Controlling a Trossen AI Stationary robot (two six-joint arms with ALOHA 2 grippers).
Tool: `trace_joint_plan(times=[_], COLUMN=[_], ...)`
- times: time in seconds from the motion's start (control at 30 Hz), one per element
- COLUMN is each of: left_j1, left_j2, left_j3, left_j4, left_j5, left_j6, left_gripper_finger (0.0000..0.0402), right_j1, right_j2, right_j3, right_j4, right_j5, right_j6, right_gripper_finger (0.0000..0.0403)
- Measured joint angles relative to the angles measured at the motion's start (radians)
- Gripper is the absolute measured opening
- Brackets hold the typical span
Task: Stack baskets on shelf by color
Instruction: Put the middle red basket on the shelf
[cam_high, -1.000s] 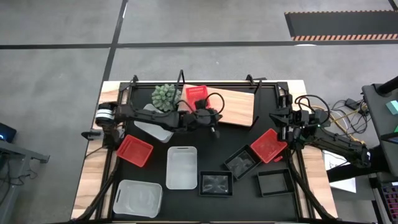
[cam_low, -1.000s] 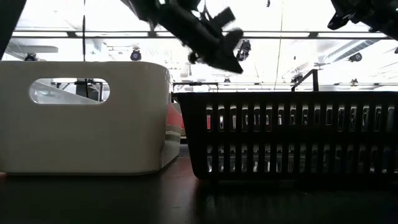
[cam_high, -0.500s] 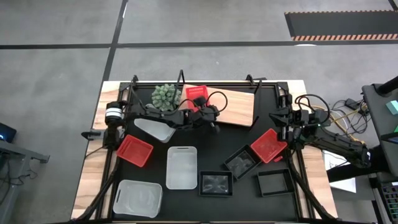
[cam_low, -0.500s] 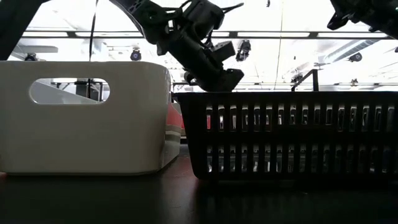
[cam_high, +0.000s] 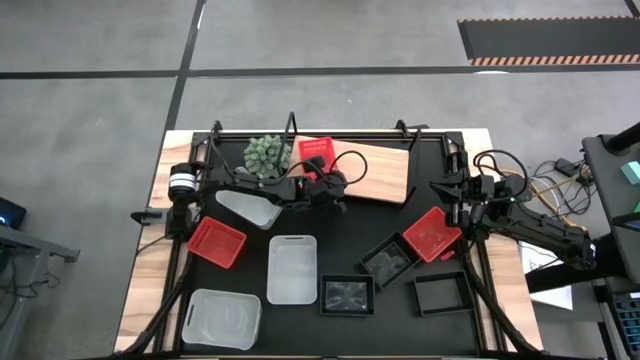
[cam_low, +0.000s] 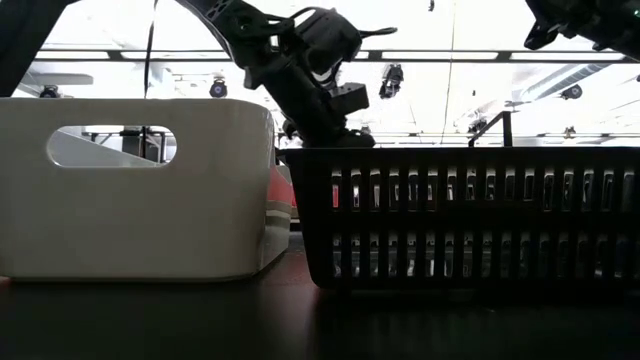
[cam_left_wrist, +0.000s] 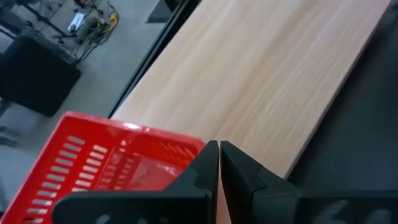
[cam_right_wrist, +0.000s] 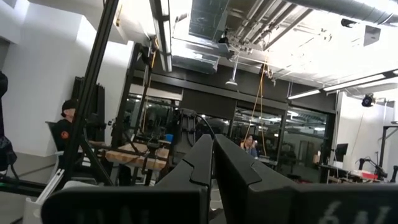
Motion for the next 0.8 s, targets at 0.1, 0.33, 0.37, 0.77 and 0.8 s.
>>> trace_joint_plan(times=[0.1, 0.33, 0.37, 0.77, 0.8], left_j1=[-0.001, -0.007, -0.01, 0.041, 0.051], left_j2=[-0.003, -0.027, -0.037, -0.039, -0.037], left_j3=[0.0, 0.007, 0.007, 0.013, 0.006], left_j4=[-0.028, -0.114, -0.102, 0.226, 0.226], left_j5=[-0.008, 0.004, 0.018, 0.039, 0.039], left_j6=[-0.007, -0.078, -0.08, -0.083, -0.103], left_gripper_finger=[0.0, 0.0, 0.0, 0.0, 0.0], right_j1=[0.0, 0.0, 0.0, 0.0, 0.0], right_j2=[0.0, 0.0, 0.0, 0.0, 0.0], right_j3=[0.0, 0.0, 0.0, 0.0, 0.0], right_j4=[0.0, 0.0, 0.0, -0.001, -0.001], right_j5=[0.0, 0.0, 0.0, 0.0, 0.0], right_j6=[0.0, -0.001, -0.001, -0.001, -0.001], right_gripper_finger=[0.0011, 0.0011, 0.0011, 0.0011, 0.0011])
